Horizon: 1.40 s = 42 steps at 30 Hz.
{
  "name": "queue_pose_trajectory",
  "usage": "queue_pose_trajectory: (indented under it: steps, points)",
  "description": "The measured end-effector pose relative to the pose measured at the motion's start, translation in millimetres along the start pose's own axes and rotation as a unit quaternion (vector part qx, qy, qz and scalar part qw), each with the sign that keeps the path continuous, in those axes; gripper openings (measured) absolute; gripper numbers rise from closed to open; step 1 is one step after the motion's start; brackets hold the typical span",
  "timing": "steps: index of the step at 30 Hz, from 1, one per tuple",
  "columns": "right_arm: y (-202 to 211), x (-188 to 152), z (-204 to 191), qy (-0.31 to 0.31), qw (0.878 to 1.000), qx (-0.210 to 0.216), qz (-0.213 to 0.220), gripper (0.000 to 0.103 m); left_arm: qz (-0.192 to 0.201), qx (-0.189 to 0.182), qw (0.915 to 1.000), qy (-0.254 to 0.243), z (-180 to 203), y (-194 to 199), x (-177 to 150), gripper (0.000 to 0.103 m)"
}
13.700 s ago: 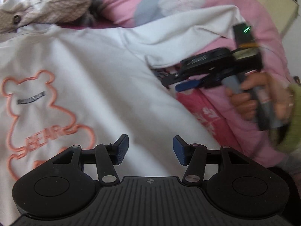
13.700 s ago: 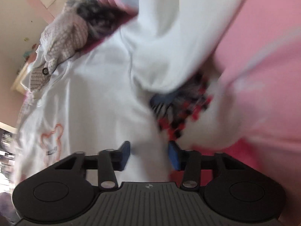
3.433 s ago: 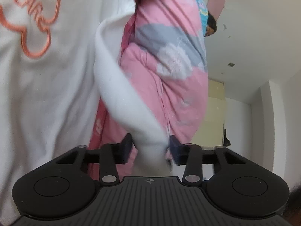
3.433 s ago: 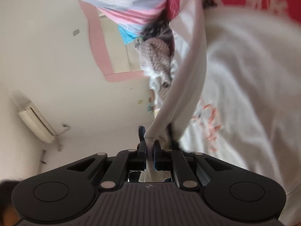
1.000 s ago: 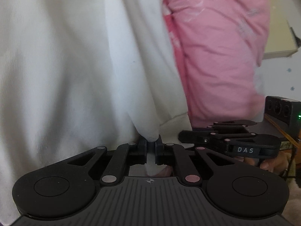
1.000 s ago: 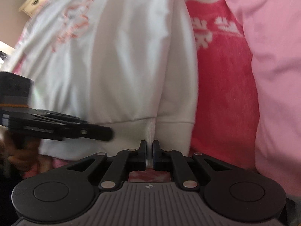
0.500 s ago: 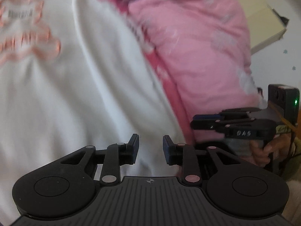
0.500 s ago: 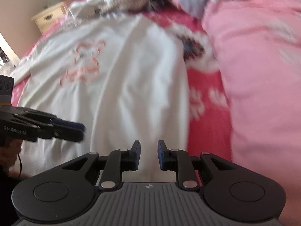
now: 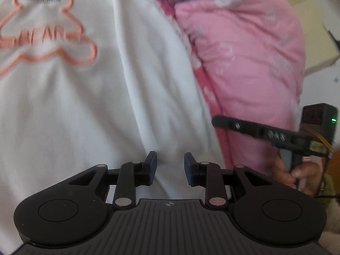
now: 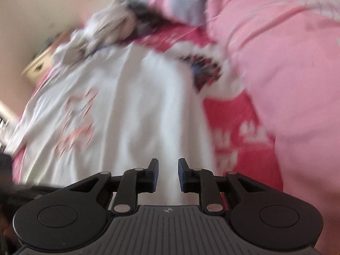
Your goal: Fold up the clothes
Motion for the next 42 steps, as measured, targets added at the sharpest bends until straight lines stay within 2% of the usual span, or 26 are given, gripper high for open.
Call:
queue_pose_trajectory:
  steps: [3, 5, 7, 9, 12, 15, 19, 24, 30, 31, 32, 33, 35, 38, 42]
  points:
    - [-19.4, 15.9, 12.6, -0.040, 0.999, 0.006, 0.030, 0.025, 0.028, -0.003, 0.9996, 0.006, -5.3, 1.8, 24.7, 0.029]
    - [-32.3, 27.1, 20.3, -0.059, 0.997, 0.006, 0.051, 0.030, 0.045, 0.004, 0.9989, 0.010, -8.3, 0.3, 41.5, 0.029]
    - [-42.9, 38.2, 27.1, -0.069, 0.995, 0.005, 0.069, 0.035, 0.059, 0.012, 0.9982, 0.010, -12.4, -3.6, 58.4, 0.029]
    - [-52.4, 47.4, 31.5, -0.072, 0.994, 0.000, 0.076, 0.035, 0.068, 0.016, 0.9975, 0.011, -12.6, -9.4, 73.6, 0.029]
    - [-58.8, 55.7, 27.0, -0.047, 0.996, 0.001, 0.080, 0.035, 0.078, 0.021, 0.9966, 0.018, -13.5, -20.5, 90.5, 0.029]
    - [-63.7, 55.7, 19.7, 0.006, 0.997, -0.028, 0.076, 0.035, 0.089, 0.035, 0.9952, 0.021, -17.0, -31.6, 101.8, 0.029]
    - [-73.7, 57.4, 31.8, -0.001, 0.997, -0.034, 0.068, 0.035, 0.079, 0.059, 0.9948, 0.027, -25.5, -48.9, 102.1, 0.029]
    - [-76.0, 62.8, 32.5, 0.014, 0.996, -0.041, 0.083, 0.035, 0.082, 0.042, 0.9951, 0.037, -35.3, -49.3, 99.6, 0.029]
    - [-100.5, 79.1, 47.6, -0.040, 0.995, 0.002, 0.090, 0.039, 0.080, 0.023, 0.9956, 0.043, -39.7, -48.3, 101.1, 0.029]
    - [-104.8, 81.5, 49.6, -0.049, 0.995, 0.015, 0.090, 0.037, 0.082, 0.021, 0.9955, 0.043, -39.8, -47.6, 101.3, 0.029]
    - [-105.8, 82.7, 48.0, -0.047, 0.994, 0.022, 0.095, 0.018, 0.084, 0.018, 0.9953, 0.045, -40.0, -46.9, 101.7, 0.029]
    - [-105.6, 83.4, 44.9, -0.041, 0.994, 0.027, 0.101, 0.011, 0.086, 0.016, 0.9951, 0.046, -40.2, -46.0, 102.3, 0.029]
    - [-97.6, 80.0, 25.1, 0.019, 0.991, 0.030, 0.129, 0.010, 0.094, 0.008, 0.9944, 0.048, -39.9, -42.6, 106.2, 0.029]
    - [-90.6, 65.3, -14.8, 0.159, 0.977, 0.035, 0.141, 0.010, 0.111, -0.013, 0.9922, 0.057, -39.2, -36.1, 118.8, 0.029]
    - [-102.6, 45.2, -49.7, 0.316, 0.941, 0.003, 0.118, 0.010, 0.122, -0.047, 0.9888, 0.071, -36.7, -35.1, 143.8, 0.035]
Point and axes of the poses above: each gripper's, at about its wrist camera, not at the fingertips, and y roughly against the way its jaws point, z to its right, x to its top, the point moved 3 cm from there along -y, roughly the way its jaws point, and after that the axes turned 11 degrees about x, right-handed, at the moved point
